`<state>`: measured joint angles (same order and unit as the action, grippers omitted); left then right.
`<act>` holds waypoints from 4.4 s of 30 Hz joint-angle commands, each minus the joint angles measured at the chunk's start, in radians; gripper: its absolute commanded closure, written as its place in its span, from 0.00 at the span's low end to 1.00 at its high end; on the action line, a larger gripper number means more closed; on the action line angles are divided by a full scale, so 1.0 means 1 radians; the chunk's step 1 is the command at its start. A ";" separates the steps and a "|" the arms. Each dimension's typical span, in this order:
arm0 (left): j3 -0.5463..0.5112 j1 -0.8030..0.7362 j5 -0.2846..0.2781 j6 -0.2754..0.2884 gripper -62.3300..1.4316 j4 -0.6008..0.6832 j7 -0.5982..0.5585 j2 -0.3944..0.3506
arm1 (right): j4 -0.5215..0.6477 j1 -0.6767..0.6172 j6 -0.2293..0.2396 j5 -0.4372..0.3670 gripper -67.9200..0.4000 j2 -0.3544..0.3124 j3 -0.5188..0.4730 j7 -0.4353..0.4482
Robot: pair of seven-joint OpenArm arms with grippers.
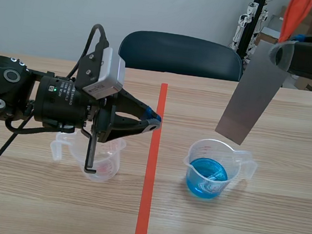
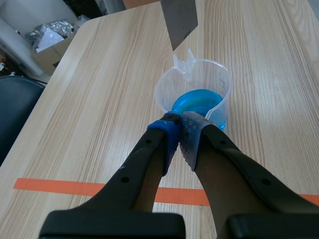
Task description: Do the redox reaction experiment. move the plate over the left beaker
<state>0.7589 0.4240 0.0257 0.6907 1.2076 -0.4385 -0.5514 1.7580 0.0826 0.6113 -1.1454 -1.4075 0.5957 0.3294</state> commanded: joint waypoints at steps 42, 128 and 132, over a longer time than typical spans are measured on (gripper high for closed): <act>-0.049 -0.058 -0.016 -0.019 0.93 0.017 -0.127 -0.097 | 0.008 0.212 0.011 -0.105 0.99 0.160 -0.015 -0.323; -0.941 -0.962 0.074 -0.359 0.00 -0.265 -0.663 0.420 | -0.262 0.518 0.093 0.260 0.99 1.154 0.185 -0.822; -0.940 -0.959 0.026 -0.355 0.00 -0.266 -0.671 0.420 | -0.262 0.518 0.093 0.260 0.99 1.153 0.185 -0.820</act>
<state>-0.1802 -0.5289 0.0536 0.3336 0.9176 -1.0901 -0.1364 1.4799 0.5724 0.7036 -0.8749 -0.2577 0.7933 -0.5056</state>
